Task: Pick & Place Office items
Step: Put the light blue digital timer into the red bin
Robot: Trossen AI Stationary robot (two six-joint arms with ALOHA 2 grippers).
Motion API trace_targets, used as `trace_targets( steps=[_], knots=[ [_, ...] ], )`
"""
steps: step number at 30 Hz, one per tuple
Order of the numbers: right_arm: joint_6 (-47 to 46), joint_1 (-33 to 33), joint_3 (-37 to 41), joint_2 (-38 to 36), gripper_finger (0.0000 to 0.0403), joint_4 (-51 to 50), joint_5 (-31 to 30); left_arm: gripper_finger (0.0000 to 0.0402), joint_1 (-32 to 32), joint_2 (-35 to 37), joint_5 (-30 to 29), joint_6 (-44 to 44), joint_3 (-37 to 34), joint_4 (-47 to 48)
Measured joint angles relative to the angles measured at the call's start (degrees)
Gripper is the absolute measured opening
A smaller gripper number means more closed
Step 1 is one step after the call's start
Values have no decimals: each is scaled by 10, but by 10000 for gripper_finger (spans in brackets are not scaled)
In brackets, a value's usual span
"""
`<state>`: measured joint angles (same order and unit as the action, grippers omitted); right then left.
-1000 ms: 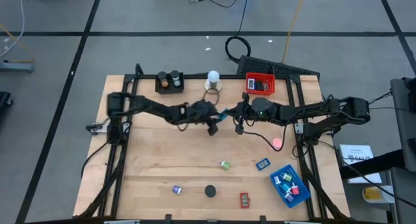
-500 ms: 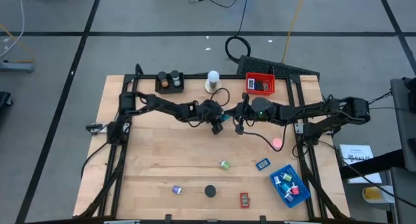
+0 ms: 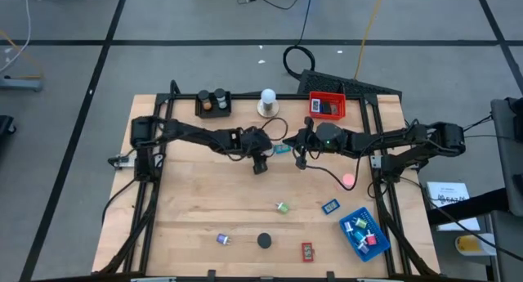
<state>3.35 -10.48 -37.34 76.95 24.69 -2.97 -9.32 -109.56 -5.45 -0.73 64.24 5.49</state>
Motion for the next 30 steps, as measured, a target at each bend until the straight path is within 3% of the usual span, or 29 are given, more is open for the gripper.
trace_targets(
  steps=[3,9,14,19,24,28,30],
  knots=[
    [-1,-1,0,0,4,-1,-2,121,8,39,33,6,-62,-39],
    [-18,-4,0,0,4,-12,-17,12,19,132,39,-43,-239,-263],
    [-54,-11,0,0,4,-1,-22,19,29,198,43,-34,-379,-532],
    [-103,-16,0,0,4,-16,-62,5,17,208,43,-37,-496,-748],
    [-131,-17,-1,23,4,-22,-60,19,8,208,35,-45,-549,-806],
    [-148,-23,-19,56,4,-41,-59,27,7,208,22,-44,-546,-806],
    [-149,-27,-43,65,4,-101,-56,25,7,208,22,-38,-539,-806]
  ],
)
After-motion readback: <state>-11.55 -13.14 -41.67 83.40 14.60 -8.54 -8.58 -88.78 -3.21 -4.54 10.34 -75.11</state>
